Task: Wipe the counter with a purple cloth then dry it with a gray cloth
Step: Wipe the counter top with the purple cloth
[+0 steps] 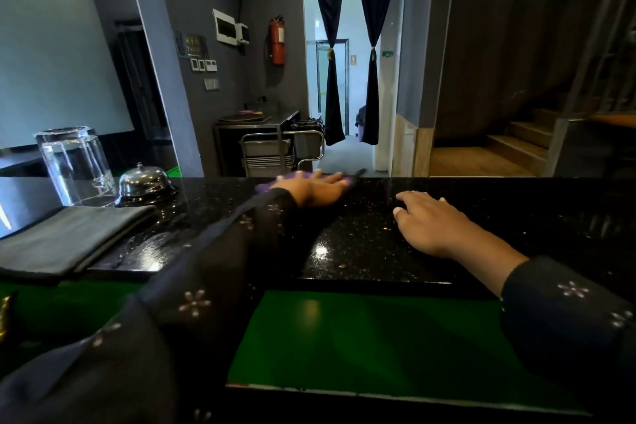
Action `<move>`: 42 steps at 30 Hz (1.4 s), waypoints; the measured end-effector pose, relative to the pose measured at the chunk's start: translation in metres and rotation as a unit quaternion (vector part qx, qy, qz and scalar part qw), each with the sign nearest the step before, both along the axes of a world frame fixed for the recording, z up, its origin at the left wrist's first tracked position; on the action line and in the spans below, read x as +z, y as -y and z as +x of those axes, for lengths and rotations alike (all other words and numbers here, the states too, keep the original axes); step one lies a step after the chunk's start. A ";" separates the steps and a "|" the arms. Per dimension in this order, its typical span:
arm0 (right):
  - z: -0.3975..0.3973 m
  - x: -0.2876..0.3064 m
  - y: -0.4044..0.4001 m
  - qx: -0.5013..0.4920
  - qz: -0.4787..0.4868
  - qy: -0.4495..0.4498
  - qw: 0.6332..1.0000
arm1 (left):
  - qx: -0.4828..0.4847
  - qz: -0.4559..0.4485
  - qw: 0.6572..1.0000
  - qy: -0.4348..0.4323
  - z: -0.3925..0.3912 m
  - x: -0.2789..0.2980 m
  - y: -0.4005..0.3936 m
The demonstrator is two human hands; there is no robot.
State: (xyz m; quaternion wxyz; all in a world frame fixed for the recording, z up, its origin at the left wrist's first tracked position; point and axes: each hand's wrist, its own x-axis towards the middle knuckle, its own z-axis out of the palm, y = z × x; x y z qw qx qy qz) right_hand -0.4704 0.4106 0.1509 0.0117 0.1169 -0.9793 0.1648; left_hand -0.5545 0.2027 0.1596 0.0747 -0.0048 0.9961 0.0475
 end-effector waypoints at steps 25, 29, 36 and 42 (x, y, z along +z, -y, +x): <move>0.019 0.007 0.008 0.069 0.004 -0.042 0.997 | 0.012 -0.018 0.997 -0.073 0.224 -0.009 0.019; 0.057 0.004 0.056 0.181 -0.023 -0.038 0.982 | 0.092 0.006 0.994 -0.053 0.190 0.002 0.064; 0.081 -0.006 0.068 0.177 0.013 -0.063 0.982 | 0.149 0.015 0.989 -0.021 0.173 0.006 0.095; 0.084 -0.007 0.070 0.169 0.020 -0.065 0.983 | 0.043 -0.030 0.997 -0.065 0.210 -0.011 0.090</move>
